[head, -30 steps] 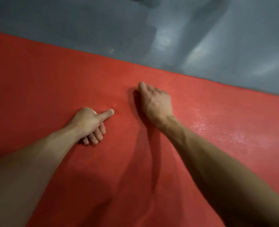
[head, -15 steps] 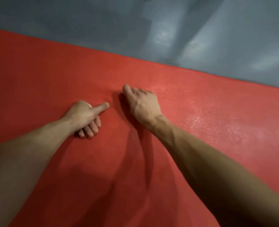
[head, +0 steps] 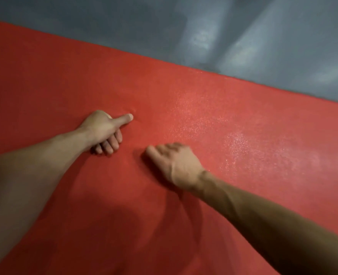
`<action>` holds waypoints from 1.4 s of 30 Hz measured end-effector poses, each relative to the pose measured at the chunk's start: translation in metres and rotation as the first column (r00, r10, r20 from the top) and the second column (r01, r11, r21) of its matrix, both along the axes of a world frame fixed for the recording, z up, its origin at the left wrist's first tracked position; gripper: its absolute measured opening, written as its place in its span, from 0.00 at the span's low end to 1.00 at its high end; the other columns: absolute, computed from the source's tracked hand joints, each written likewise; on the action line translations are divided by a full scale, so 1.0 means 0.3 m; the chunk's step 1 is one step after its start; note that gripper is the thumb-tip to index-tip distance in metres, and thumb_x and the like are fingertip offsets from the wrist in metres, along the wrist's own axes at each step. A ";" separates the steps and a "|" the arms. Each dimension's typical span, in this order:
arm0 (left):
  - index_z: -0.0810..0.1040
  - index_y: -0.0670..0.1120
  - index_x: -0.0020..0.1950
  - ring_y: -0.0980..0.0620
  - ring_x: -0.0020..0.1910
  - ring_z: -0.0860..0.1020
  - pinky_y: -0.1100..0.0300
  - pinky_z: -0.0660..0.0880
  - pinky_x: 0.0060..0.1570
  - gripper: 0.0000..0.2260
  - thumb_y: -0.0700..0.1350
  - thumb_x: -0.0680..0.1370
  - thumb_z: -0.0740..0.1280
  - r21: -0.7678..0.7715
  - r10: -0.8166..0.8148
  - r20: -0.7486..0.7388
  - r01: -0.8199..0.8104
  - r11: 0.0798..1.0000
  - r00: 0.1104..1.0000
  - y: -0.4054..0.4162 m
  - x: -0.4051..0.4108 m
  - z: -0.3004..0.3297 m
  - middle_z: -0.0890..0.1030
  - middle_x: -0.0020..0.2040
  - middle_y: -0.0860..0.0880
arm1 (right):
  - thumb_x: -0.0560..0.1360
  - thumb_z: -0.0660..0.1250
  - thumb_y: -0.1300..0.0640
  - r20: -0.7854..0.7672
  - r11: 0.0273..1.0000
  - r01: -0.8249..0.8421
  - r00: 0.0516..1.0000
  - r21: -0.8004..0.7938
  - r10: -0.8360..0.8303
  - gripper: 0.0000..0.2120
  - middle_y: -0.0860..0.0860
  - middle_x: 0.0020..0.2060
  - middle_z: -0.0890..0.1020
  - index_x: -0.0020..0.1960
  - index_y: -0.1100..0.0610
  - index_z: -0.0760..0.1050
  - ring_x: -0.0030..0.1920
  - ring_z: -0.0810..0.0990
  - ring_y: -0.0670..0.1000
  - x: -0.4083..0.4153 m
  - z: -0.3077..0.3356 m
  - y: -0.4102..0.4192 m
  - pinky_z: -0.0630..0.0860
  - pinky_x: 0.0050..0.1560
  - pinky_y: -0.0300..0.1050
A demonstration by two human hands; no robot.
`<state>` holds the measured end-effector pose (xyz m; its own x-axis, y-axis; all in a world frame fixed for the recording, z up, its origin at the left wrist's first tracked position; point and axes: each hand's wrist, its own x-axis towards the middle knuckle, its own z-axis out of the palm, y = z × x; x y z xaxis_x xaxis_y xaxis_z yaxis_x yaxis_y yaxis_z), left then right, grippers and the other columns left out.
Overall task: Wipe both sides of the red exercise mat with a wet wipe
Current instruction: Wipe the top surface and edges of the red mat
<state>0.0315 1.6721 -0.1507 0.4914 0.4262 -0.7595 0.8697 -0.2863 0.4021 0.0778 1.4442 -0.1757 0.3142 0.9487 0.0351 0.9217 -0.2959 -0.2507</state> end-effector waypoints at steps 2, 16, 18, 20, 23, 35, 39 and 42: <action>0.78 0.40 0.36 0.49 0.18 0.76 0.64 0.68 0.19 0.30 0.65 0.81 0.61 0.004 -0.009 0.006 0.009 1.000 1.000 -0.003 -0.001 -0.001 0.80 0.24 0.44 | 0.80 0.60 0.56 0.026 0.992 -0.125 0.992 -0.029 0.126 0.07 0.51 0.38 0.78 0.57 0.55 0.71 0.35 0.78 0.57 -0.009 0.005 -0.037 0.74 0.36 0.49; 0.78 0.40 0.36 0.51 0.18 0.76 0.65 0.67 0.17 0.29 0.65 0.81 0.61 -0.011 -0.017 0.051 0.017 1.000 0.999 0.006 -0.011 -0.022 0.80 0.23 0.45 | 0.82 0.61 0.55 -0.008 0.985 -0.170 0.985 -0.039 0.170 0.06 0.50 0.42 0.76 0.57 0.51 0.74 0.42 0.74 0.55 -0.145 -0.010 -0.124 0.71 0.44 0.52; 0.78 0.41 0.36 0.51 0.18 0.77 0.65 0.67 0.17 0.29 0.65 0.81 0.61 -0.024 -0.014 0.055 0.016 1.000 0.998 0.012 -0.014 -0.028 0.80 0.23 0.46 | 0.83 0.61 0.54 -0.014 0.967 -0.250 0.968 -0.055 0.250 0.06 0.49 0.43 0.75 0.58 0.50 0.74 0.42 0.73 0.54 -0.214 0.001 -0.153 0.69 0.45 0.50; 0.78 0.41 0.36 0.51 0.18 0.77 0.65 0.68 0.18 0.30 0.65 0.81 0.61 -0.032 -0.020 0.064 0.022 0.999 0.998 0.011 -0.014 -0.035 0.80 0.24 0.46 | 0.83 0.61 0.52 -0.008 0.973 -0.227 0.974 -0.044 0.227 0.05 0.49 0.45 0.75 0.58 0.47 0.74 0.43 0.73 0.54 -0.175 0.013 -0.142 0.69 0.45 0.50; 0.79 0.41 0.36 0.51 0.19 0.78 0.65 0.68 0.18 0.31 0.65 0.82 0.58 -0.048 -0.016 0.074 0.020 0.999 0.997 0.016 -0.019 -0.040 0.81 0.25 0.46 | 0.84 0.59 0.49 0.039 0.996 -0.093 0.995 -0.016 0.093 0.08 0.50 0.44 0.75 0.54 0.48 0.76 0.42 0.74 0.55 -0.083 0.011 -0.070 0.71 0.42 0.52; 0.81 0.41 0.36 0.50 0.23 0.81 0.63 0.70 0.22 0.37 0.66 0.84 0.46 -0.139 -0.002 0.082 0.013 0.990 0.997 0.047 -0.026 -0.072 0.83 0.28 0.46 | 0.82 0.60 0.49 0.050 0.856 0.508 0.856 0.100 -0.514 0.10 0.55 0.38 0.80 0.48 0.55 0.71 0.39 0.78 0.63 0.271 0.009 0.278 0.62 0.36 0.48; 0.82 0.42 0.36 0.45 0.28 0.83 0.61 0.72 0.25 0.37 0.67 0.83 0.47 -0.121 -0.012 0.089 0.023 0.992 0.996 0.050 -0.027 -0.074 0.84 0.30 0.45 | 0.79 0.65 0.57 -0.035 0.985 0.154 0.988 0.076 -0.152 0.02 0.52 0.35 0.78 0.49 0.55 0.75 0.35 0.76 0.59 -0.004 0.027 0.229 0.67 0.35 0.50; 0.83 0.42 0.37 0.45 0.28 0.84 0.60 0.73 0.25 0.38 0.66 0.83 0.47 -0.121 -0.016 0.107 0.029 0.992 0.994 0.054 -0.030 -0.078 0.84 0.31 0.45 | 0.81 0.62 0.54 0.017 0.990 -0.134 0.991 -0.050 0.135 0.04 0.50 0.39 0.78 0.54 0.52 0.74 0.39 0.76 0.56 -0.137 0.026 0.145 0.69 0.41 0.52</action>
